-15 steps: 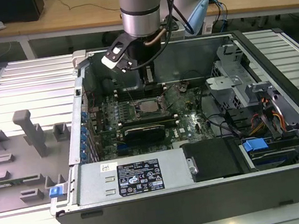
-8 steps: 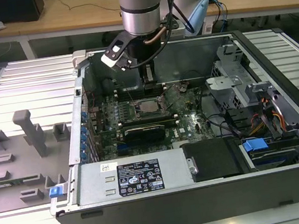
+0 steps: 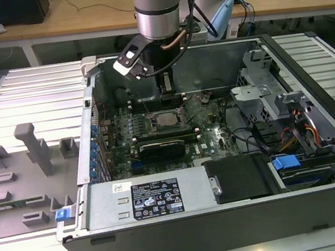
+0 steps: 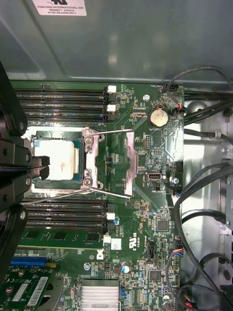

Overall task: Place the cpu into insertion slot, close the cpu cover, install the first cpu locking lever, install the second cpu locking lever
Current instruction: 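Close the cpu cover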

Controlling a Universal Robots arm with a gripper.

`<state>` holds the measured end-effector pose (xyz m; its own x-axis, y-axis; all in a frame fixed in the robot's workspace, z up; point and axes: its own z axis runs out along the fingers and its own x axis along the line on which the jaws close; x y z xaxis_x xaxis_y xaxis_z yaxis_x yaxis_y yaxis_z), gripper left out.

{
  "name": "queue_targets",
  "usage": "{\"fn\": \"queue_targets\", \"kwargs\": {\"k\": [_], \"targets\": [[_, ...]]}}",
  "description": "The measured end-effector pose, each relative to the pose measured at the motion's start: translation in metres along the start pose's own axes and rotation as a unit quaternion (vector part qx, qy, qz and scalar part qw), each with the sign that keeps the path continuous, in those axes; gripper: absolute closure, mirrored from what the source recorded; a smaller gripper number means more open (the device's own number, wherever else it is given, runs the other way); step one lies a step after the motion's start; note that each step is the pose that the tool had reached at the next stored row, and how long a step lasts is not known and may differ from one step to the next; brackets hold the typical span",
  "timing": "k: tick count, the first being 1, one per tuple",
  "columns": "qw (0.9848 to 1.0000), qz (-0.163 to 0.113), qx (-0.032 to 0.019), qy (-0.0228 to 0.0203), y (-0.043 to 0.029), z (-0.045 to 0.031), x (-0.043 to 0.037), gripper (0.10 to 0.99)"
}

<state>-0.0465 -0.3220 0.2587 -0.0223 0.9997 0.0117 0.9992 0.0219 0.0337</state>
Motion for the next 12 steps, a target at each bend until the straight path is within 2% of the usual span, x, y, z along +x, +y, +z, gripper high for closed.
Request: {"fn": "queue_targets", "kwargs": {"k": [7, 12], "targets": [[1.0, 0.0, 0.0002, -0.0008, 0.0001, -0.0015, 0.0, 0.98], [1.0, 0.0, 0.0, -0.001, 0.0004, -0.0122, 0.0002, 0.98]]}}
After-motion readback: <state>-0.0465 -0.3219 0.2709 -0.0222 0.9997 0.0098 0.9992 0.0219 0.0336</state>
